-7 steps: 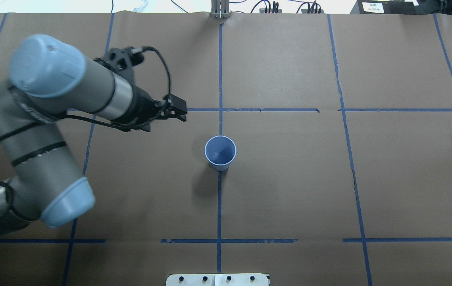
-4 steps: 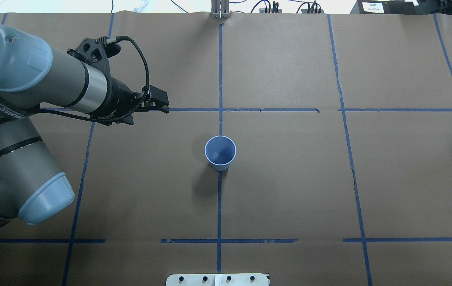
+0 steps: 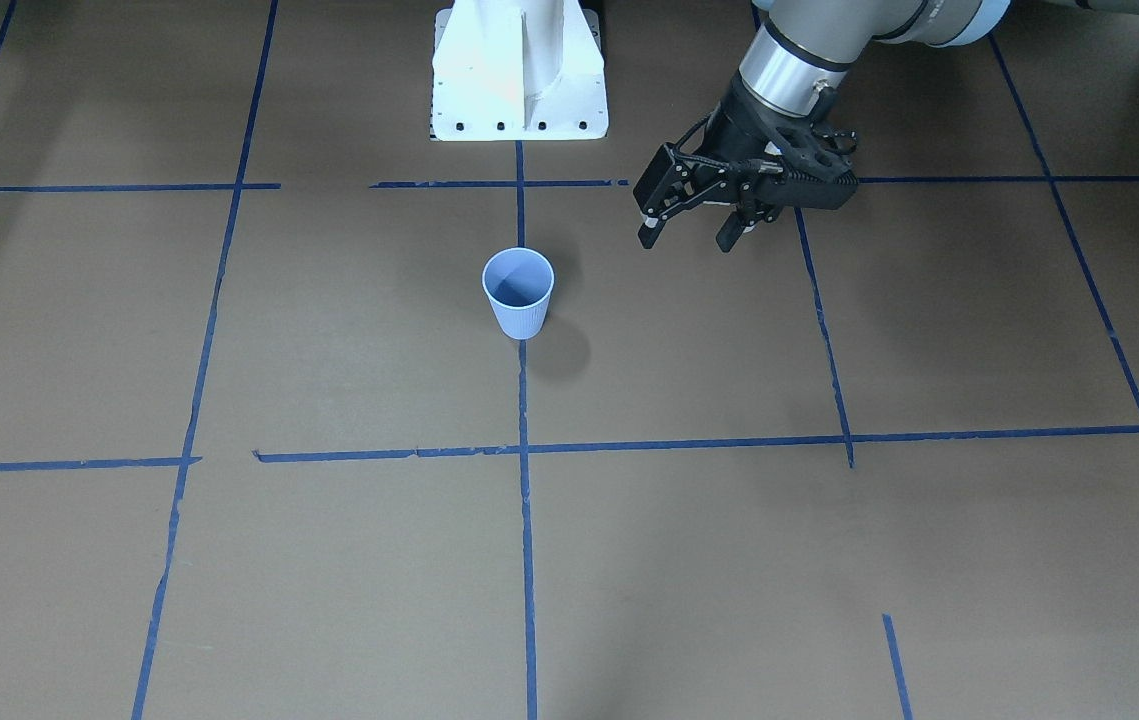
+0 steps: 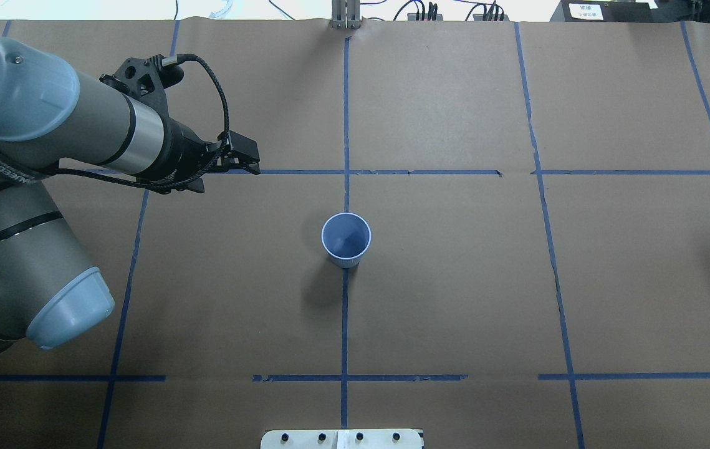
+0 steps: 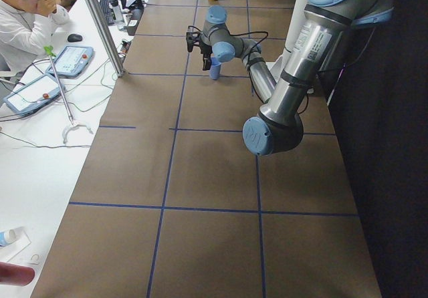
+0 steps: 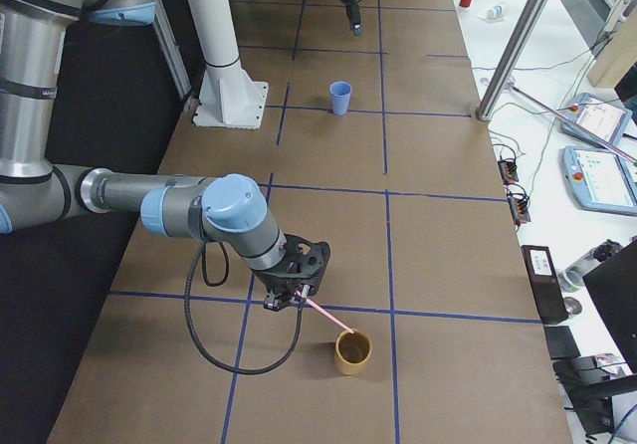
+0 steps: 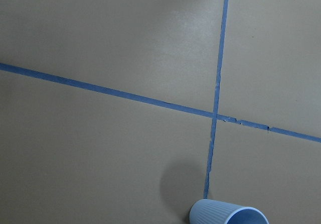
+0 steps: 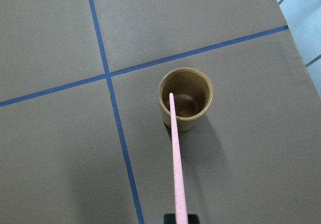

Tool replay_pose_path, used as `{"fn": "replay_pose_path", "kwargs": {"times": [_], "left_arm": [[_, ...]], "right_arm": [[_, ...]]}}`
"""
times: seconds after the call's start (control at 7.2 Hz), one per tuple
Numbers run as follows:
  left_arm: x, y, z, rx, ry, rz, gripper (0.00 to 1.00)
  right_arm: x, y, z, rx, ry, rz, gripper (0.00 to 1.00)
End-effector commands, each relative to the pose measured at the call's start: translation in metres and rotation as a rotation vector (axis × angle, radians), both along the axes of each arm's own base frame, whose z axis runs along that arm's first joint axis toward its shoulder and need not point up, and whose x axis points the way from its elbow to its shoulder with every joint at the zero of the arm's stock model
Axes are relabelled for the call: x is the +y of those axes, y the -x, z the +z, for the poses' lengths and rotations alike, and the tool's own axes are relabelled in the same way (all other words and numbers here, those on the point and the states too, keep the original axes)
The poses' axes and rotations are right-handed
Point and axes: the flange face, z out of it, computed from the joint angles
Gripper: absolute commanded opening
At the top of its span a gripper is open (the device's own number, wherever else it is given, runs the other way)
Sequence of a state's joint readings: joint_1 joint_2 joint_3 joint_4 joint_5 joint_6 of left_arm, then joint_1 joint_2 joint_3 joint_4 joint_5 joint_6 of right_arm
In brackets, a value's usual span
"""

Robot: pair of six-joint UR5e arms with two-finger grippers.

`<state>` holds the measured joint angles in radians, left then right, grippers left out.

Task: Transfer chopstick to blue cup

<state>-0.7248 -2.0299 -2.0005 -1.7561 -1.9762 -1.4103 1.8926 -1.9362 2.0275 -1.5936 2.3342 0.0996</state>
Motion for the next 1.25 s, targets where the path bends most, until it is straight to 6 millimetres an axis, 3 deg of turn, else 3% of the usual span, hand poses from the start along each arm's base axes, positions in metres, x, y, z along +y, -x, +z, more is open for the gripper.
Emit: {"fn": "replay_pose_path", "kwargs": {"times": [0.0,0.14,0.42,0.56,0.83,0.97,1.11], "left_arm": [[-0.002,0.008,0.018,-0.029,-0.007,0.002,1.00],[-0.002,0.012,0.037,-0.054,0.012,0.005,1.00],[-0.005,0.017,0.041,-0.062,0.016,-0.010,1.00],[-0.006,0.019,0.043,-0.065,0.018,-0.014,1.00],[-0.007,0.025,0.066,-0.094,0.046,-0.019,1.00],[-0.008,0.026,0.070,-0.111,0.018,-0.005,1.00],[-0.009,0.031,0.085,-0.135,0.010,0.004,1.00]], "right_arm": [[0.004,0.004,-0.035,-0.111,-0.058,0.011,0.01],[-0.008,0.028,-0.042,-0.179,-0.074,-0.061,0.01],[-0.034,0.082,-0.070,-0.402,-0.058,-0.163,0.02],[-0.055,0.106,-0.104,-0.567,0.003,-0.178,0.02],[-0.091,0.162,-0.170,-0.773,0.185,-0.265,0.03],[-0.109,0.208,-0.209,-0.784,0.271,-0.342,0.02],[-0.133,0.266,-0.261,-0.773,0.370,-0.419,0.02]]}}
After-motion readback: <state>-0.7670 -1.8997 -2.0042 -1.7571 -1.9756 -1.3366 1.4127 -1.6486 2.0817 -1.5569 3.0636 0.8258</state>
